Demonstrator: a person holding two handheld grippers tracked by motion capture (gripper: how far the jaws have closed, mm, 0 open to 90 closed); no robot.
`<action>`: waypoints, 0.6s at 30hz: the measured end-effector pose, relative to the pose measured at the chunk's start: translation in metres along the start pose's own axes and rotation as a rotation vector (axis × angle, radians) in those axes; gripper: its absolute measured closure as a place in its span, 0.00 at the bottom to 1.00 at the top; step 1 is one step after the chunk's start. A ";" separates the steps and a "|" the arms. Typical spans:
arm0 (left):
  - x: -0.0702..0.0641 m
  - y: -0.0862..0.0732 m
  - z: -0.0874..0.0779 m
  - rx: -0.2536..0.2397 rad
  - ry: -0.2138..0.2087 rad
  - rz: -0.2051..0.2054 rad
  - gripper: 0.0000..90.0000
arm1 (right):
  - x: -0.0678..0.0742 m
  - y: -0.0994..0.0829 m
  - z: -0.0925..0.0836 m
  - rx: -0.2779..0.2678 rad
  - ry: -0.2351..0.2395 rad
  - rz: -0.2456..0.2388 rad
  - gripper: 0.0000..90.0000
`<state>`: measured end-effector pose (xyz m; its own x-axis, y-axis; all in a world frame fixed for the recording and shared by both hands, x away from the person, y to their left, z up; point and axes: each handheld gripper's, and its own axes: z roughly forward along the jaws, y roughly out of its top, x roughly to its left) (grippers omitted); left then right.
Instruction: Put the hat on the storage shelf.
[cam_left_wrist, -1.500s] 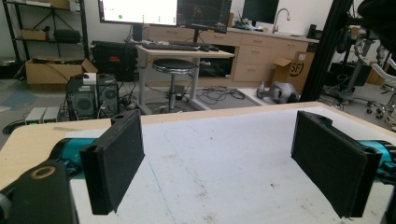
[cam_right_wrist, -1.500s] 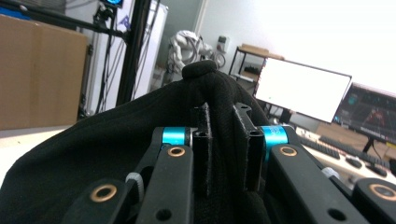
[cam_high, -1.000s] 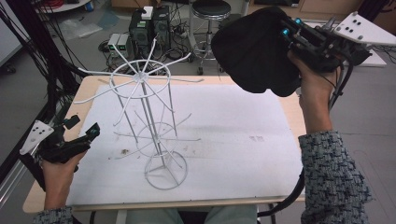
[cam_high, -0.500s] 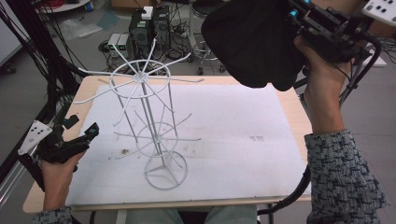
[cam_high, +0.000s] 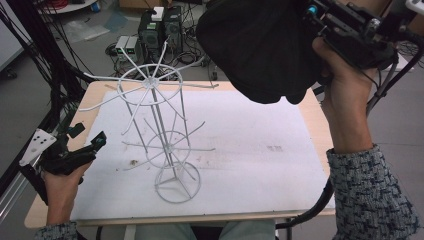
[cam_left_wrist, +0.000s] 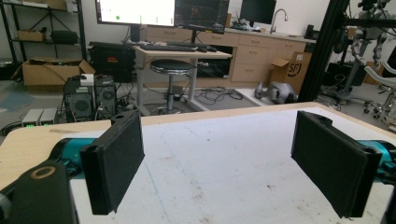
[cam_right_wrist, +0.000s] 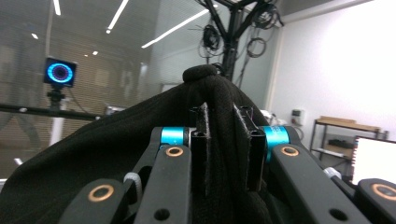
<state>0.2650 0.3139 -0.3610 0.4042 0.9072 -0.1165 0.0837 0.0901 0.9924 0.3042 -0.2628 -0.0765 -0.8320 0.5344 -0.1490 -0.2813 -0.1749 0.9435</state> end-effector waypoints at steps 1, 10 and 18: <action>0.000 0.000 0.000 -0.001 -0.001 -0.001 0.19 | 0.003 -0.003 0.003 0.002 0.016 0.010 0.87; 0.001 0.001 -0.001 -0.006 0.002 -0.001 0.19 | 0.009 -0.022 0.016 0.024 0.067 0.061 0.86; 0.000 0.001 -0.001 -0.003 0.001 0.000 0.19 | 0.013 -0.034 0.022 0.053 0.087 0.076 0.85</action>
<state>0.2643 0.3143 -0.3602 0.4032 0.9076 -0.1168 0.0810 0.0918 0.9925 0.3138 -0.2319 -0.1037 -0.8889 0.4472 -0.0992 -0.1918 -0.1667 0.9672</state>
